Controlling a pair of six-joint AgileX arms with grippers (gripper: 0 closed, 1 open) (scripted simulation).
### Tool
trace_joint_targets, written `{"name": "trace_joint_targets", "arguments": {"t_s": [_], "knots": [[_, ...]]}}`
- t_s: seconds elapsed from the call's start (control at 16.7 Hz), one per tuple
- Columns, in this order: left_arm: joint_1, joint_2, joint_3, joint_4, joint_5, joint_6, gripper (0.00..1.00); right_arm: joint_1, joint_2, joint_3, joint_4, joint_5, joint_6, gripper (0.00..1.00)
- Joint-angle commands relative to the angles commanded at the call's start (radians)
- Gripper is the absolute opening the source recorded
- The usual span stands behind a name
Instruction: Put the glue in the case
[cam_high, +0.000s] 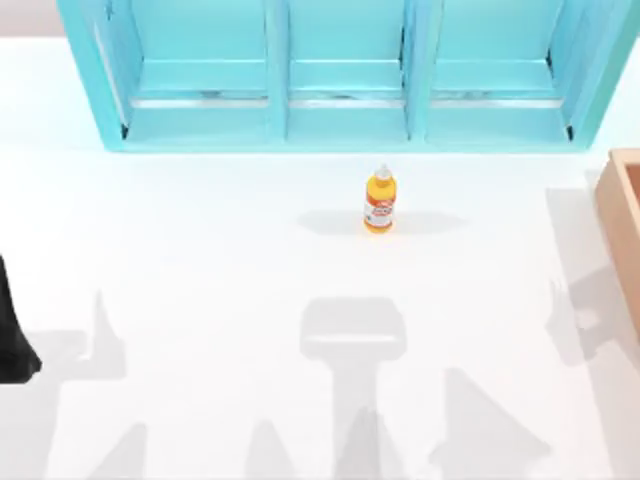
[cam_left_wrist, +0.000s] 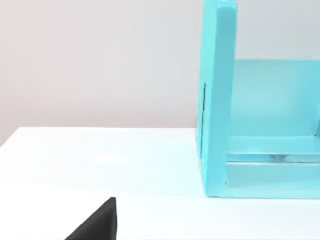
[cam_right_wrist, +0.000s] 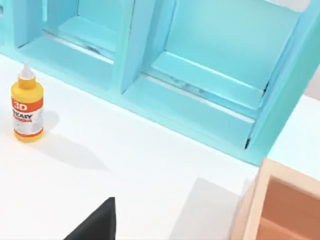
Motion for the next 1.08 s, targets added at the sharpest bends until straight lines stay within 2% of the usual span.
{"name": "trace_joint_targets", "arguments": {"t_s": [0.72, 1.08], "knots": [[0.0, 0.0, 0.0, 0.0, 0.0, 0.0, 1.0, 0.035, 1.185, 0.774, -0.241, -0.609, -0.634, 1.0], [0.0, 0.0, 0.0, 0.0, 0.0, 0.0, 1.0, 0.044, 1.65, 1.084, -0.333, -0.849, -0.883, 1.0]]}}
